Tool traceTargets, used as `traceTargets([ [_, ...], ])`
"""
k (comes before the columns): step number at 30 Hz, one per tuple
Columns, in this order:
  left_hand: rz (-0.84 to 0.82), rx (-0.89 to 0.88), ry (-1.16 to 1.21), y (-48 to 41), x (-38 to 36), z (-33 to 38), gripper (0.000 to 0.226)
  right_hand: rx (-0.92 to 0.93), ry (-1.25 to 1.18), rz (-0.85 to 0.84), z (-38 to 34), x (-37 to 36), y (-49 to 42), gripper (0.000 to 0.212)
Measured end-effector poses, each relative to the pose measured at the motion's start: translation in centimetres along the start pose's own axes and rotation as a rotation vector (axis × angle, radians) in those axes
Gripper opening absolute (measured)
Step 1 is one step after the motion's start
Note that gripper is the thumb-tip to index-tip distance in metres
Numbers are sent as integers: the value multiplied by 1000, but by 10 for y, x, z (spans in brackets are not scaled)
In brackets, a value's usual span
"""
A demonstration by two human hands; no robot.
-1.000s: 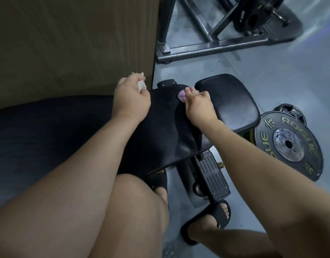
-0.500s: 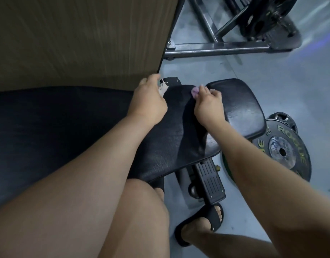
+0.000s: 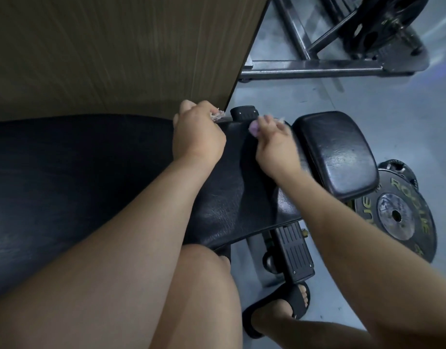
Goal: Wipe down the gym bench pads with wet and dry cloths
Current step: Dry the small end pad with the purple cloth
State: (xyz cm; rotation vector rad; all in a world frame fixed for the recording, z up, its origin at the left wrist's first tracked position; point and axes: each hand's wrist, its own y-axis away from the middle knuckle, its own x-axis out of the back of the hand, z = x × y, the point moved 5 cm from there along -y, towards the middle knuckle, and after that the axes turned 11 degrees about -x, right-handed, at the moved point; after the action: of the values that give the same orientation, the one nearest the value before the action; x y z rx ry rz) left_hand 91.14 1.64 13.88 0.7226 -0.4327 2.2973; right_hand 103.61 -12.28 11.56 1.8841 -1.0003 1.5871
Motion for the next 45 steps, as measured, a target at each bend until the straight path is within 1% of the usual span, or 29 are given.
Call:
traceTargets([
  [3,16,43,-30,-1,3,-6,34,235,-81,-73,-31,-10,46,43],
  [4,23,58,-36,-1,4,-8,34,278,-78,-86,-28,-9,51,48],
  [5,25,65,-36,0,3,-10,34,282,-60,-70,-19,-6,45,51],
  [6,24,65,-29,0,4,-11,35,236,-37,-55,-9,-5,33,50],
  [8,25,62,-21,1,5,-12,36,44,27,-50,9,-5,0,40],
  [9,33,57,-24,2,6,-12,36,-44,42,-54,8,-6,-10,36],
  [10,46,53,-28,2,8,-12,36,-76,25,-44,-2,-6,-13,36],
  [11,60,49,-31,2,9,-10,36,-44,-11,-39,-18,-9,-9,37],
  [13,82,34,-34,2,11,-7,35,141,-73,-101,-45,-19,11,39],
  [14,88,28,-34,2,11,-5,35,228,-91,-133,-50,-21,18,43],
  [15,90,20,-29,3,11,-4,34,269,-90,-144,-47,-18,16,47],
  [16,90,12,-20,3,11,-4,35,248,-64,-134,-37,-13,7,50],
  [19,81,25,-18,6,13,-9,35,-69,28,-123,6,-7,-26,39],
  [20,79,37,-19,6,13,-12,34,-126,37,-114,8,-7,-29,36],
  [21,72,48,-17,7,11,-13,34,-111,26,-103,-2,-6,-25,36],
  [23,46,68,-8,7,6,-14,33,78,-40,-108,-32,-12,-3,39],
  [25,23,84,-19,7,2,-13,33,251,-122,-182,-47,-17,28,41],
  [26,14,75,-38,7,0,-11,33,289,-129,-206,-43,-17,38,42],
  [27,3,52,-57,7,-2,-8,34,287,-108,-202,-32,-14,43,44],
  [28,-7,20,-69,7,-3,-5,34,245,-90,-176,-18,-7,42,47],
  [30,-28,-27,-83,10,-2,0,35,91,-51,-125,15,5,35,49],
  [32,-54,-50,-96,13,-1,3,35,-32,-8,-116,38,15,34,42],
  [33,-69,-60,-112,15,0,6,35,-51,-7,-100,41,20,40,37],
  [36,-132,-94,-177,20,-1,20,36,-48,-38,-55,34,30,78,30],
  [39,-195,-181,-262,28,-2,44,35,36,-123,17,29,34,126,31],
  [40,-211,-228,-298,32,-3,54,35,68,-150,5,30,32,141,34],
  [42,-240,-326,-336,43,-6,76,33,102,-161,-85,39,24,164,43],
  [45,-265,-403,-371,64,-6,98,32,102,-115,-181,57,14,177,52],
])
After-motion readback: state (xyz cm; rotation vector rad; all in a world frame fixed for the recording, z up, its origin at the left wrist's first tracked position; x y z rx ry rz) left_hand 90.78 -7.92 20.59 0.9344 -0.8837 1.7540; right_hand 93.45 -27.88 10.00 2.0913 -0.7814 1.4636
